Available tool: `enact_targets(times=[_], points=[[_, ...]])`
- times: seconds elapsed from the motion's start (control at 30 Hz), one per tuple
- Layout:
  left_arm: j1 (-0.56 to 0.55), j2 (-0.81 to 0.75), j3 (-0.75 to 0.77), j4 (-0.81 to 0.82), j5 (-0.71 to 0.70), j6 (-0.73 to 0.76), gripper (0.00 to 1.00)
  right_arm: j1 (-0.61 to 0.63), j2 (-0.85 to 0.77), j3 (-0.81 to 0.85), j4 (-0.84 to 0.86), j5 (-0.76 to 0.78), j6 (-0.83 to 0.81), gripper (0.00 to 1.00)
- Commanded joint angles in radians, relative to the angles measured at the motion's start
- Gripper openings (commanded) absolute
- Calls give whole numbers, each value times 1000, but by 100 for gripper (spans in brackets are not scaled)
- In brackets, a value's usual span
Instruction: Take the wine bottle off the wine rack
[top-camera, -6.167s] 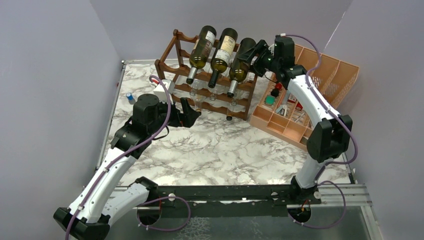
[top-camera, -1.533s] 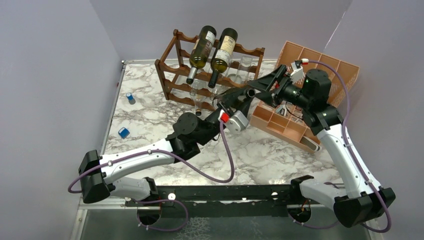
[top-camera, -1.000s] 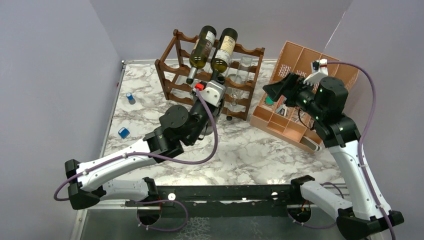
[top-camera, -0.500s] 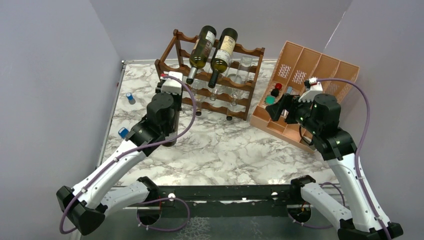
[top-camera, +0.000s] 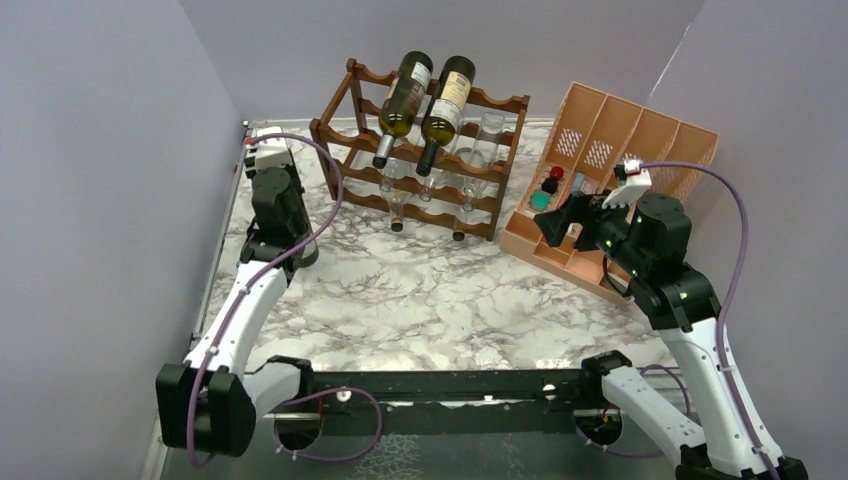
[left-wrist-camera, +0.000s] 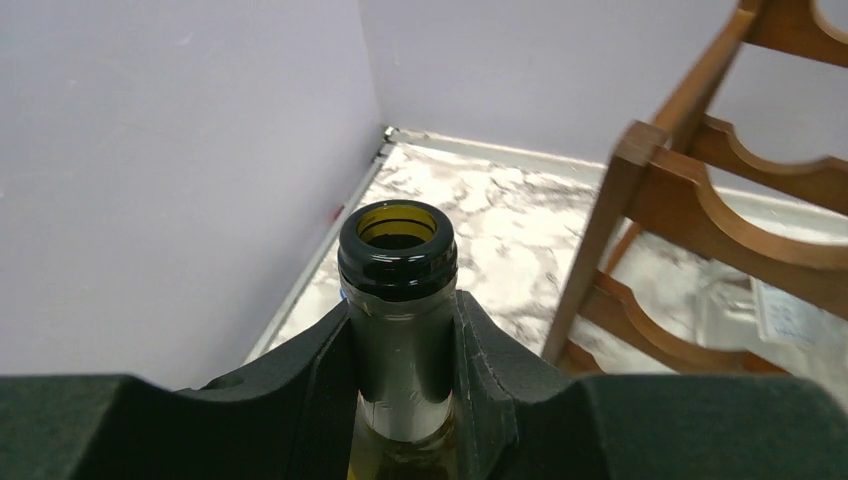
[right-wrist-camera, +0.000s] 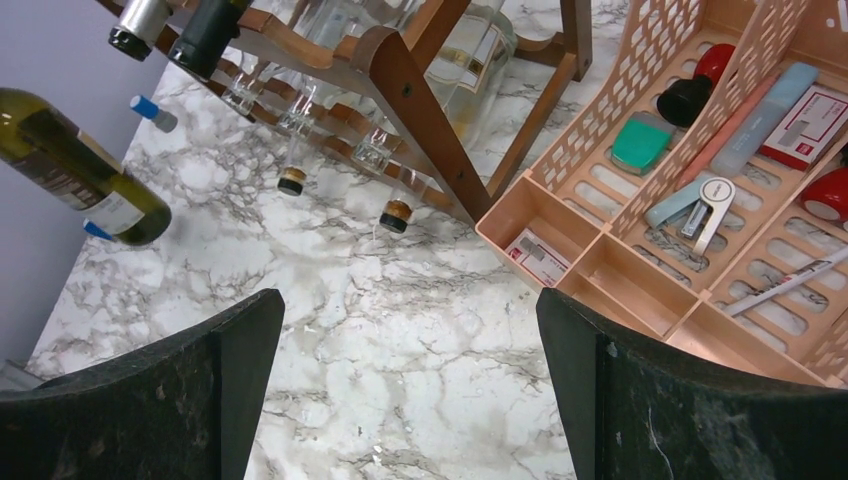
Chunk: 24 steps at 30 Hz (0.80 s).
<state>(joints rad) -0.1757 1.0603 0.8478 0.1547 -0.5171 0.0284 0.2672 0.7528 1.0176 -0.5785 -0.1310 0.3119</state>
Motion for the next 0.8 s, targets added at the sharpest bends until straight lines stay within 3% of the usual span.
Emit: enact_targets(times=[0.0, 0.37, 0.77], points=[[71, 60, -31, 374, 21, 36, 0, 0, -19, 4, -2, -27, -18, 99], [204, 182, -100, 653, 90, 21, 0, 0, -27, 65, -54, -24, -34, 100], [220, 197, -256, 844, 137, 72, 0, 0, -29, 60, -69, -48, 9, 99]])
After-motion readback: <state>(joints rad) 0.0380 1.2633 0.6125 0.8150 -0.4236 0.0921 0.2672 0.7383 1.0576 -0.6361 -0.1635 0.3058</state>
